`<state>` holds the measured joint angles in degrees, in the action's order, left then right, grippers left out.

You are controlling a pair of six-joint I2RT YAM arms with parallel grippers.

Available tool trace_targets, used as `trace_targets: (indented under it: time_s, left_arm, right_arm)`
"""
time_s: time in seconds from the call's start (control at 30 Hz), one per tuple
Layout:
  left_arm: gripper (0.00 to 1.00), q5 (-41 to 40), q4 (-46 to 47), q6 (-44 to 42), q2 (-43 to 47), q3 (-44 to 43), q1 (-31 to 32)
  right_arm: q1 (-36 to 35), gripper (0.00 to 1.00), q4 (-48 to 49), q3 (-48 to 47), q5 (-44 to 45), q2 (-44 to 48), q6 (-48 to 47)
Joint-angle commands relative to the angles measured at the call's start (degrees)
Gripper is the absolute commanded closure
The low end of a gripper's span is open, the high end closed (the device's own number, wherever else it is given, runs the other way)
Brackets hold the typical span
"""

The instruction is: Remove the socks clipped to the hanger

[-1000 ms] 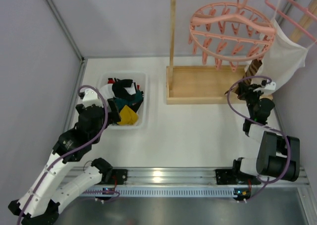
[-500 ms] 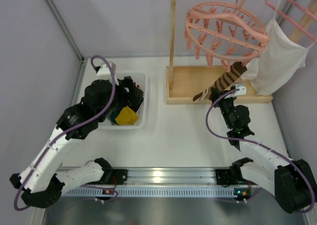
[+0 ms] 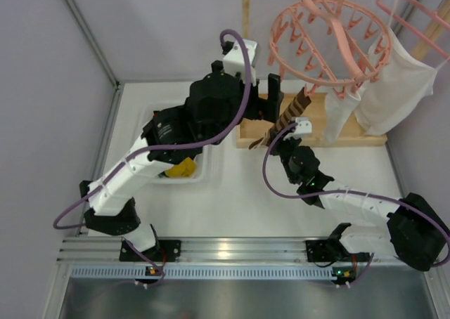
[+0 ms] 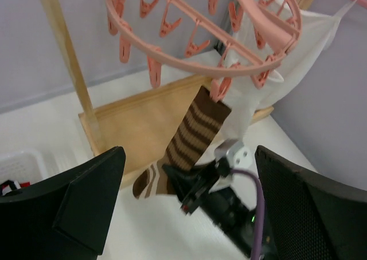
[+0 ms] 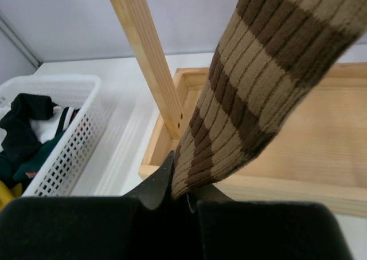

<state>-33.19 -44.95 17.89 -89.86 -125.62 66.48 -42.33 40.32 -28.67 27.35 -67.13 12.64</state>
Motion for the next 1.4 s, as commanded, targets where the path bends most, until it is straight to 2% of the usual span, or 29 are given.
trace_targets:
  time_s: [0.0,0.13,0.23,0.4,0.67,1.13,1.37]
  left_arm:
    - [0.02,-2.0,1.3,-7.3,-8.3,-10.6,0.1]
    - [0.02,-5.7,1.4,-9.8,-15.7,-19.5,0.1]
    - [0.02,-8.0,2.0,-11.8,-19.6,-21.8,0.0]
    - [0.02,-7.4,4.6,-12.6,-22.1,-21.2,-1.1]
    - [0.02,-5.5,6.3,-11.2,-24.7,-20.1,-6.1]
    - [0.02,-1.4,9.1,-12.9,-26.3,-18.8,-6.7]
    - [0.04,-3.5,9.8,-15.1,-28.0,-18.7,-6.7]
  right_arm:
    - [-6.2,1.0,-2.7,-6.0,11.4,-1.9,-0.3]
    - [-8.9,1.0,-2.1,-7.8,13.9,-4.4,-1.6]
    - [-9.9,1.0,-1.1,-7.5,14.3,-5.2,-1.6]
    - [-10.8,1.0,-1.1,-7.8,14.2,-5.6,-2.2]
    - [-11.2,1.0,-1.0,-7.7,13.7,-6.3,-2.3]
    - [-12.9,1.0,-2.5,-11.4,14.0,-10.3,-3.3]
    - [-13.6,1.0,-3.5,-13.0,14.1,-10.8,-4.7]
